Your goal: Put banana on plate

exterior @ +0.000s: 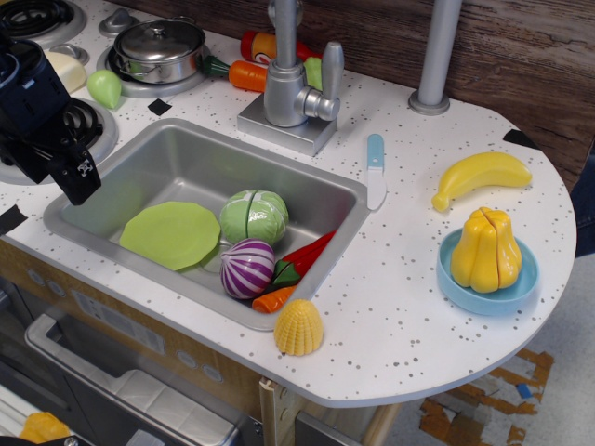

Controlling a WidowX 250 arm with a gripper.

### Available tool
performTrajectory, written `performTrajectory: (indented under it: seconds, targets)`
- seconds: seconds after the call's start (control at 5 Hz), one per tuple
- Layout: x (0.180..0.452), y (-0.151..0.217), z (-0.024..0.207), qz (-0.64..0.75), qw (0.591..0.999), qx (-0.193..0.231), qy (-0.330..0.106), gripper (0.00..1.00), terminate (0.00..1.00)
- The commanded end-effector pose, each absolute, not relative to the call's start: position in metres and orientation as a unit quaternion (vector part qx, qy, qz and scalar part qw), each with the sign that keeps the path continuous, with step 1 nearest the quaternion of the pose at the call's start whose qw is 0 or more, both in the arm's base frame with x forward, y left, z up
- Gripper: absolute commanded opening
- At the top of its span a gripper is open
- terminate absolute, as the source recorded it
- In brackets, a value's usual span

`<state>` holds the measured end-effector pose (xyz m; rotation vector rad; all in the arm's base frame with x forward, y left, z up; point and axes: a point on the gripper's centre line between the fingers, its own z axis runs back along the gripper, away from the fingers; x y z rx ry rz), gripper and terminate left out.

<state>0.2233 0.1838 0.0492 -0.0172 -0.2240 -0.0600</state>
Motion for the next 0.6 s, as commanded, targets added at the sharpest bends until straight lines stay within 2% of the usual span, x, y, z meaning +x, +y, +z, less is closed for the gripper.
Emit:
performTrajectory:
  seconds: [0.0, 0.2, 0.4]
  targets:
    - [0.223, 0.184, 0.049, -0.03, 0.993, -0.009, -0.112, 1.0, 0.0]
    - [0.239, 0.171, 0.063, -0.049, 0.993, -0.004, -0.11, 1.0, 0.0]
    - [0.261, 0.141, 0.076, -0.057, 0.99, -0.003, -0.13, 1.0, 0.0]
